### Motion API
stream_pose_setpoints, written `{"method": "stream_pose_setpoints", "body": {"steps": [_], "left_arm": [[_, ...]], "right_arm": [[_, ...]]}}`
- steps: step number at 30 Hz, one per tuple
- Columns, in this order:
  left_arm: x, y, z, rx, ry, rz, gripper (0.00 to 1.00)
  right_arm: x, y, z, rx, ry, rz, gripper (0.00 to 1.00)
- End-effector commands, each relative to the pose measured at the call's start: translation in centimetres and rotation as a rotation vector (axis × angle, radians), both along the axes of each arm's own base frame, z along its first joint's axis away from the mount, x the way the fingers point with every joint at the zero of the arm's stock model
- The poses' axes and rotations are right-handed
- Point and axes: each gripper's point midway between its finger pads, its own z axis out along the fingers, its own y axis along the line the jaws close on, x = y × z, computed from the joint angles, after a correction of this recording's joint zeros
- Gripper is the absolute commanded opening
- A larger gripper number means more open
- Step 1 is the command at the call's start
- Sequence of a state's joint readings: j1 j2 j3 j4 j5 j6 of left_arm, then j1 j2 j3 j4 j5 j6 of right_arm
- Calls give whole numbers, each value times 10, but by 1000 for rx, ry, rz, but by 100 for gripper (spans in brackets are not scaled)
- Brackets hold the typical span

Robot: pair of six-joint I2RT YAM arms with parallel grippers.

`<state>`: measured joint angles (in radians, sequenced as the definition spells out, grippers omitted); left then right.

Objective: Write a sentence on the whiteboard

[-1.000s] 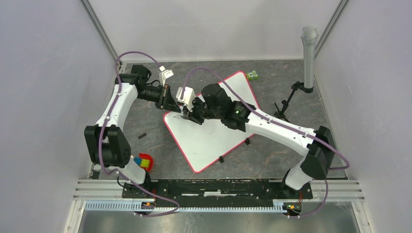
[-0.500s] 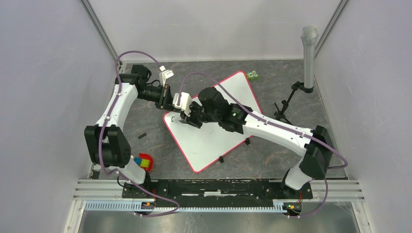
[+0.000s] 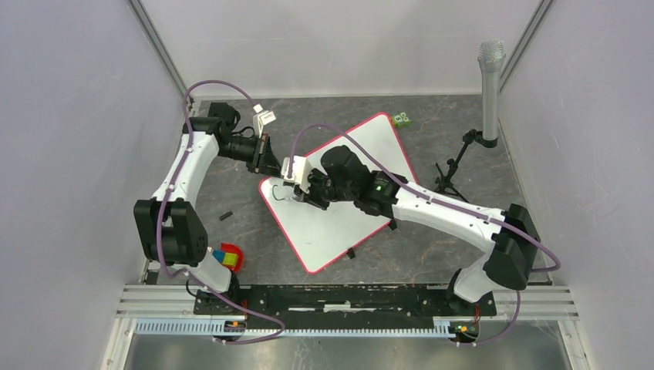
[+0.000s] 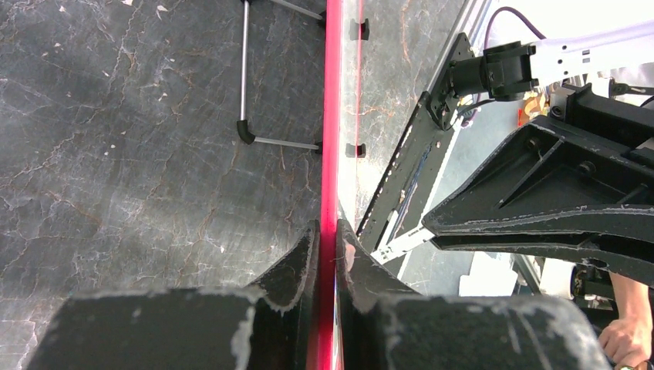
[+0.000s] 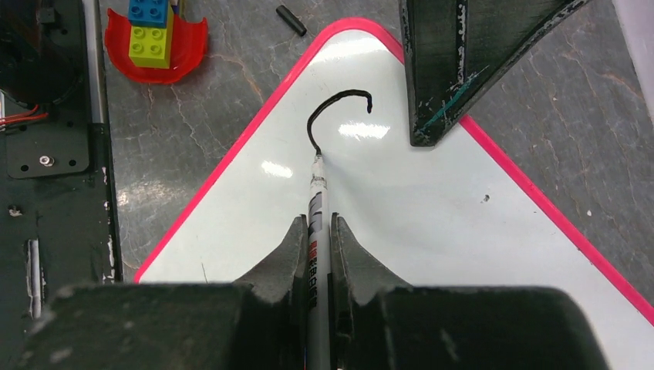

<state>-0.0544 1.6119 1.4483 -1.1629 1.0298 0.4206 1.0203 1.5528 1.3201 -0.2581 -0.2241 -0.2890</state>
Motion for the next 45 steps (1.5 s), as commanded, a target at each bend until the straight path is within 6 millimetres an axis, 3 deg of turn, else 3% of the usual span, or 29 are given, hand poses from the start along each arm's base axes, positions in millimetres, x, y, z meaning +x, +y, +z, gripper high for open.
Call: {"method": "stream_pose_setpoints", "body": {"steps": [1,8,14,22,29,35,45], "left_arm": [[-2,-3,9,6,-40,-26,2],[-1,-3,8,6,-41,-28,2],[0,-3,8,5,-36,-27,2],[-1,-3,7,9,-34,-25,2],[-1,-3,8,8,-41,-28,2],[-1,-3,8,8,-46,-29,2],[-3,-3,9,9,-46,-30,2]], "right_arm": [[7,-14,4,-22,-42,-42,0],[-10,-18,-13,-52,14,12,0],[-25,-2,-7,-29,22,76,0],[-24,21,28,45,15,109,0],[-16,3,53,87,-28,81,0],[3,-13,37,40,-45,14,0],[12,-9,20,7,-51,1,0]]}}
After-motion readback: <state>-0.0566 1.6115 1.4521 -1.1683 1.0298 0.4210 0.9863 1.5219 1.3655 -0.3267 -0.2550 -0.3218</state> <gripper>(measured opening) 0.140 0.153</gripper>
